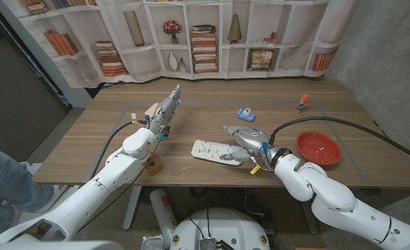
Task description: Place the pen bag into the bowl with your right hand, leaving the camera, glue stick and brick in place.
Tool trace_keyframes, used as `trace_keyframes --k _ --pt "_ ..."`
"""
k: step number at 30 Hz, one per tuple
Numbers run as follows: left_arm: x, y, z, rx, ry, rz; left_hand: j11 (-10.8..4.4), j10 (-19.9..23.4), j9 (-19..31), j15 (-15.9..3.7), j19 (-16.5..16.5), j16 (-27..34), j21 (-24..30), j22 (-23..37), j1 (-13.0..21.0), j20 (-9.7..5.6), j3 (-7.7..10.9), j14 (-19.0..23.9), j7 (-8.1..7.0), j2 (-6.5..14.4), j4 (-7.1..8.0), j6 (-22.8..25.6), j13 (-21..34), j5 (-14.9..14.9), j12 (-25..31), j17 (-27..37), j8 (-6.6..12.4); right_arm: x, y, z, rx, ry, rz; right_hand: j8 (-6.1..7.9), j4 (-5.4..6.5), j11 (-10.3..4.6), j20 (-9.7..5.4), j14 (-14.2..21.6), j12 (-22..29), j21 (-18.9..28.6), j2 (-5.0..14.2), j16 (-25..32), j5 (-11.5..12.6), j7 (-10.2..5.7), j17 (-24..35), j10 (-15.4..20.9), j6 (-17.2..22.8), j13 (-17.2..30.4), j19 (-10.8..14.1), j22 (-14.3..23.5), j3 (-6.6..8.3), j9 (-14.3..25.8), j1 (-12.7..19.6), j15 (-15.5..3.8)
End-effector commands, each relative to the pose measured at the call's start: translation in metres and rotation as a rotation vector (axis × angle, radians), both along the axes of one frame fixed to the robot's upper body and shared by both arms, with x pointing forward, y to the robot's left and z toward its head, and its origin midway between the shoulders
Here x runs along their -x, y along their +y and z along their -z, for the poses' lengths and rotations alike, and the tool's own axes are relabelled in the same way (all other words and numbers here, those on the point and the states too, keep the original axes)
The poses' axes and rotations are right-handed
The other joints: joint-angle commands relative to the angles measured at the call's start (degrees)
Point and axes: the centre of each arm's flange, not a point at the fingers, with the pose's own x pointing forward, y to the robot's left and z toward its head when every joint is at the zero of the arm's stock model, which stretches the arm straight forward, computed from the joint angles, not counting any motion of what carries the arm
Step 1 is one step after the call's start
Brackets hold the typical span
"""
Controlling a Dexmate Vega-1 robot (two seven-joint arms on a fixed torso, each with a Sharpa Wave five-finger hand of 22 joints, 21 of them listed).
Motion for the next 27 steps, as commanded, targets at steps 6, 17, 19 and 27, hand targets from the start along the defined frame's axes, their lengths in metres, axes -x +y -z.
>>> trace_keyframes --k 6,17,19,27 --pt "0.0014 -0.0002 -0.0051 -0.002 -0.011 0.0 -0.16 -0.3 0.2 -0.18 -6.9 -0.1 0.0 0.3 0.5 -1.66 -0.38 -2.5 -0.03 0.4 0.11 -0.1 0.2 -0.2 0.1 0.2 0.13 -0.005 0.0013 0.0111 0.044 -0.007 0.077 0.88 0.11 -0.09 0.44 0.3 0.4 -0.5 -0.71 -0.1 0.6 0.2 0.2 1.2 2.3 0.3 0.8 0.2 -0.58 0.1 0.1 -0.36" --pt "0.0034 -0.0004 -0.0049 -0.002 -0.012 -0.002 -0.22 -0.4 0.2 -0.34 -6.9 -0.1 0.0 0.3 0.5 -1.68 -0.53 -2.5 -0.13 0.4 0.11 -0.1 0.2 -0.2 0.1 0.2 0.1 -0.0082 0.0046 0.0146 0.059 0.013 0.093 1.29 0.2 -0.04 -0.43 1.3 0.7 0.0 -0.66 0.1 1.0 0.46 0.2 2.5 4.0 0.4 4.0 0.2 -1.09 0.1 0.3 -1.09" --pt "0.0035 -0.0002 -0.0044 -0.002 -0.011 -0.002 -0.25 -0.4 0.2 -0.34 -7.0 -0.1 0.0 0.3 0.5 -1.68 -0.54 -2.5 -0.15 0.4 0.11 -0.1 0.2 -0.2 0.1 0.2 0.09 -0.0088 0.0053 0.0153 0.063 0.018 0.096 1.33 0.21 0.01 -0.5 1.6 0.8 0.0 -0.63 0.2 1.1 0.6 0.2 2.7 4.2 0.4 4.3 0.2 -1.15 0.1 0.4 -1.25" --pt "0.0036 -0.0008 -0.0027 -0.007 -0.005 -0.002 -0.23 -0.5 0.2 -0.28 -7.0 -0.1 0.0 0.3 0.6 -1.62 -0.66 -2.5 -0.16 0.5 0.11 -0.1 0.2 -0.2 0.1 0.2 0.06 -0.0137 0.0056 0.0186 0.074 0.048 0.109 1.35 0.27 -0.32 -0.49 2.2 1.1 -0.2 -0.49 0.2 1.2 0.48 0.2 3.7 4.6 0.4 4.8 0.2 -1.32 0.1 0.5 -1.55"
